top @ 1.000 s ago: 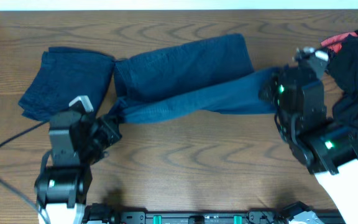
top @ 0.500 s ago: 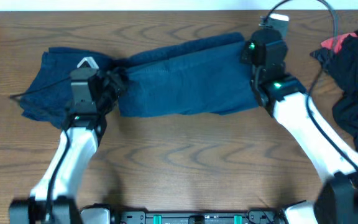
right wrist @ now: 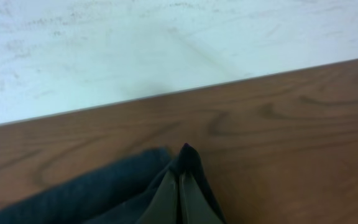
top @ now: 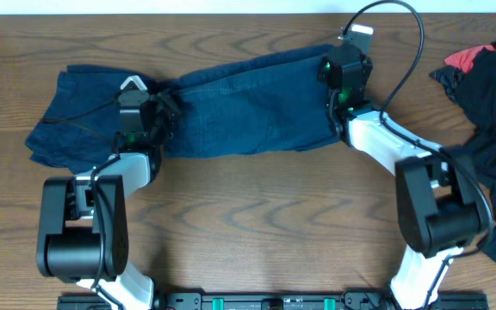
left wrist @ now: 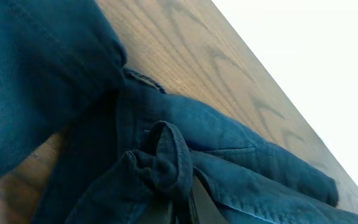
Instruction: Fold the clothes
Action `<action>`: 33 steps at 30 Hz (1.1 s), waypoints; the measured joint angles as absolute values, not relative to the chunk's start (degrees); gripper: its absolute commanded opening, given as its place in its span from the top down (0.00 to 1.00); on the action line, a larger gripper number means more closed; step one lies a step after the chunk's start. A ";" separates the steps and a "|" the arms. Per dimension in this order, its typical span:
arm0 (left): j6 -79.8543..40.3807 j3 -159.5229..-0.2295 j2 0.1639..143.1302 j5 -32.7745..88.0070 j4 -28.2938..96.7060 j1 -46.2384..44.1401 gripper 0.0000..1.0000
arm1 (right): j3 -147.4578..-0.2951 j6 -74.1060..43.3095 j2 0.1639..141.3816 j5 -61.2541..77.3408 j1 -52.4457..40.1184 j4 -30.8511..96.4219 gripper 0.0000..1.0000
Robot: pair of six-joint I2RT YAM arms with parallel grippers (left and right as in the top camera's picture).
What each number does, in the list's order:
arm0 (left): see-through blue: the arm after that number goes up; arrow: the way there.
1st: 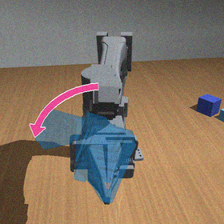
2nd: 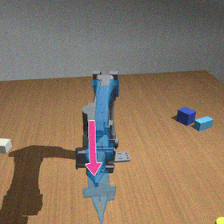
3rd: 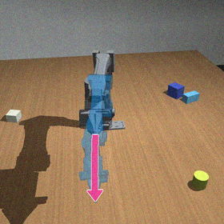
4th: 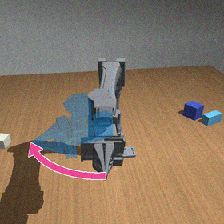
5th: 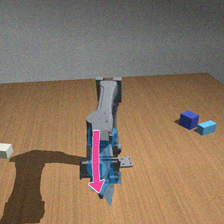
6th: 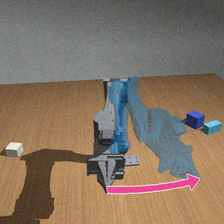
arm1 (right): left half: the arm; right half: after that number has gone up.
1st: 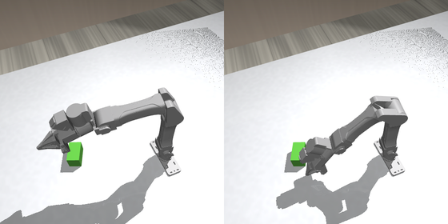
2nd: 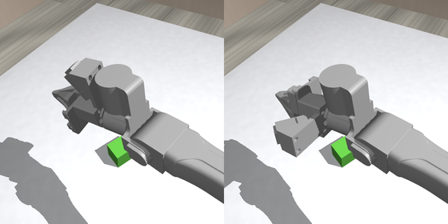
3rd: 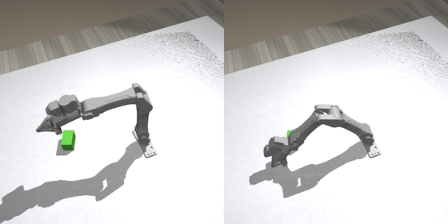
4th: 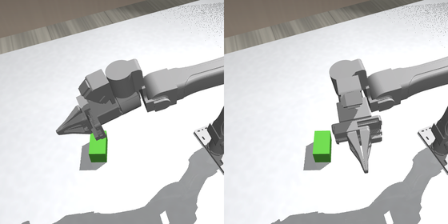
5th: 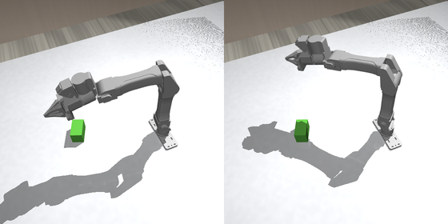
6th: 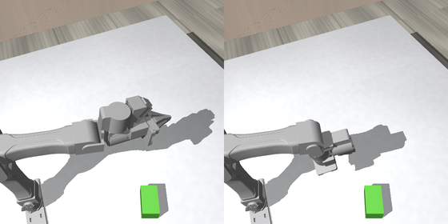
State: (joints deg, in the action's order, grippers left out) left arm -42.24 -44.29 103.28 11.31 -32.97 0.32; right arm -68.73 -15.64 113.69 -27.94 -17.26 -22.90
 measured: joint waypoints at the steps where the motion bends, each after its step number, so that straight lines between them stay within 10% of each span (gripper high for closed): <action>1: -42.22 -44.29 103.77 11.11 -33.21 0.32 0.83 | -68.73 -15.64 114.65 -27.92 -17.26 -24.47 0.98; 7: -41.25 -44.29 104.36 10.02 -34.02 0.64 0.00 | -68.75 -14.55 116.51 -28.32 -16.93 -26.65 0.19; 9: -40.29 -44.29 103.66 11.18 -32.58 0.75 0.02 | -68.82 -12.73 116.14 -27.88 -16.82 -24.10 0.01; 28: -29.67 -44.42 89.58 5.41 -10.87 -0.43 0.02 | -69.54 -14.41 99.96 -14.20 -6.90 12.84 0.01; 33: -29.41 -44.42 92.64 4.75 -12.36 -3.31 0.31 | -69.54 -13.93 106.26 -3.90 -5.80 11.22 0.23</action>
State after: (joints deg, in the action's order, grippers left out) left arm -29.41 -44.42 92.64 4.75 -12.36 -3.31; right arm -69.54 -13.93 106.26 -3.90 -5.80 11.22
